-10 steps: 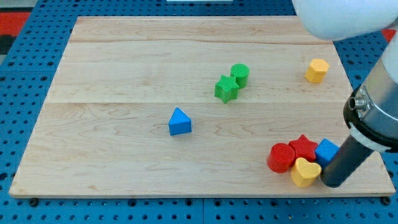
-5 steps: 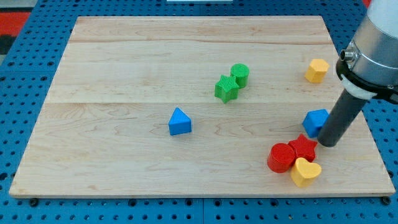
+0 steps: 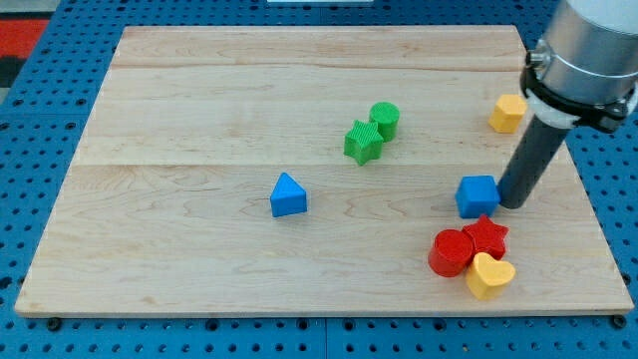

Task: Move blue cube into blue triangle

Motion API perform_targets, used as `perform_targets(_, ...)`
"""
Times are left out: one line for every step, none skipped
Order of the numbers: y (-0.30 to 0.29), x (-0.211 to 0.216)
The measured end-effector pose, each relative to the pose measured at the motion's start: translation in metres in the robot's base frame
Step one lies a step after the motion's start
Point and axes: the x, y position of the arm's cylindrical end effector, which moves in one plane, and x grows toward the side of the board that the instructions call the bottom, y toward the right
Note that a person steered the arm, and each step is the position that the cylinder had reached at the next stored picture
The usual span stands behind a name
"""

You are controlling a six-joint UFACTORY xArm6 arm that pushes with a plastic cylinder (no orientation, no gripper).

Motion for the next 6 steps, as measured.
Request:
perform_targets(-0.025, 0.000)
perform_targets(-0.049, 0.000)
perform_targets(-0.077, 0.000)
perform_targets(-0.106, 0.000)
perform_targets(-0.131, 0.000)
perform_targets(-0.147, 0.000)
